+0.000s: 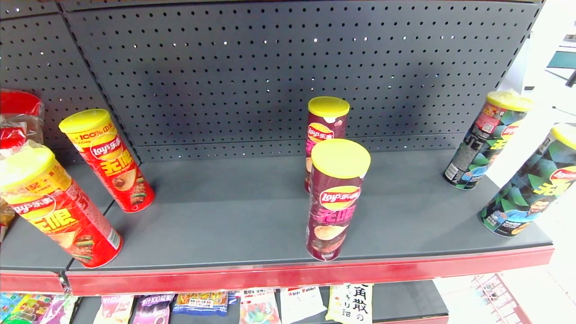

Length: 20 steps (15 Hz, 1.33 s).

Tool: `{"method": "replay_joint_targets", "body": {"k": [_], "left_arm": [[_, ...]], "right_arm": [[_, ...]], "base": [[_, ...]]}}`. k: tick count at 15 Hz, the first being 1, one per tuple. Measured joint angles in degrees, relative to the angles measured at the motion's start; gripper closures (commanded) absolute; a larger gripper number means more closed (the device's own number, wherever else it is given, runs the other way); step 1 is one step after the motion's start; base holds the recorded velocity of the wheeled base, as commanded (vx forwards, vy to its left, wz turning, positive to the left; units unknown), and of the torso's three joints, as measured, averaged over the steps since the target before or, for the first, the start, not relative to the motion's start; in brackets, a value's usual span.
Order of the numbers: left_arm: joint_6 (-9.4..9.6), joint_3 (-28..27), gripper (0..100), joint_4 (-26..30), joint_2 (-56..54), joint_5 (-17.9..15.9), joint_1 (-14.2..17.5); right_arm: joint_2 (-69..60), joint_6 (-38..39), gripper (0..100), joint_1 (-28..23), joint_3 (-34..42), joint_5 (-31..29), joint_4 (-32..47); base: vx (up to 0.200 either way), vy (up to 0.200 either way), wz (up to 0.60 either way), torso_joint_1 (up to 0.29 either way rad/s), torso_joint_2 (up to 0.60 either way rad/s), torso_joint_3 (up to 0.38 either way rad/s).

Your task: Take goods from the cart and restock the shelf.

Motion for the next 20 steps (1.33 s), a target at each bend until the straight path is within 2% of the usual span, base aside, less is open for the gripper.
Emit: {"method": "replay_joint_targets", "body": {"k": [2, 3, 4, 6, 7, 9, 11, 13, 14, 16, 18, 20], "left_arm": [[-2.73, -1.0, 0, 7.0, -8.9, 4.8, 7.3], [-4.64, -1.7, 0, 9.1, -12.0, 9.9, 10.8], [-5.64, -1.8, 0, 9.2, -14.1, 14.2, 12.4], [-8.25, -0.5, 0, 6.5, -16.7, 21.2, 13.7], [-8.72, 0.0, 0, 5.7, -17.3, 21.9, 13.9], [-6.36, 1.0, 0, 4.1, -18.1, 21.7, 14.1], [-5.33, 2.0, 0, 1.7, -18.4, 19.5, 14.1], [-2.76, 3.8, 0, -3.1, -18.6, 17.1, 14.2], [-2.49, 5.0, 0, -6.2, -18.6, 15.5, 14.2], [-3.33, 6.9, 0, -9.5, -18.6, 14.0, 14.1], [-3.77, 7.4, 0, -9.5, -18.6, 8.6, 13.9], [-2.62, 7.6, 0, -9.6, -18.6, 6.8, 13.8]], "right_arm": [[-0.5, 0.1, 0, -0.7, 0.7, 0.4, 0.0], [-0.9, 0.1, 0, -0.6, 0.9, 0.6, 0.0], [-1.3, 0.3, 0, -0.3, 1.2, 1.0, -0.5], [-1.7, 2.1, 0, -0.2, 1.9, 2.2, -2.0], [-1.8, 2.8, 0, -0.1, 2.3, 2.3, -3.1], [-2.0, 5.9, 0, -0.1, 2.9, 2.3, -4.1], [-2.0, 8.4, 0, -0.1, 3.2, 2.2, -4.2], [-2.1, 7.6, 0, -0.1, 3.4, 2.4, -4.8], [-2.1, 6.7, 0, -0.1, 3.7, 3.1, -6.1], [-2.2, 7.4, 0, -0.1, 4.3, 5.1, -7.6], [-2.1, 10.2, 0, -0.1, 4.5, 5.0, -7.6], [-2.1, 10.5, 0, -0.1, 4.5, 4.4, -7.7]], "base": [[0.0, 0.0, 0.0, 0.0, 0.0, 0.0], [0.0, 0.0, 0.0, 0.0, 0.0, 0.0], [0.0, 0.0, 0.0, 0.0, 0.0, 0.0], [0.0, 0.0, 0.0, 0.0, 0.0, 0.0], [0.0, 0.0, 0.0, 0.0, 0.0, 0.0], [0.0, 0.0, 0.0, 0.0, 0.0, 0.0], [0.0, 0.0, 0.0, 0.0, 0.0, 0.0], [0.0, 0.0, 0.0, 0.0, 0.0, 0.0], [0.0, 0.0, 0.0, 0.0, 0.0, 0.0], [0.0, 0.0, 0.0, 0.0, 0.0, 0.0], [0.0, 0.0, 0.0, 0.0, 0.0, 0.0], [0.0, 0.0, 0.0, 0.0, 0.0, 0.0]]}}
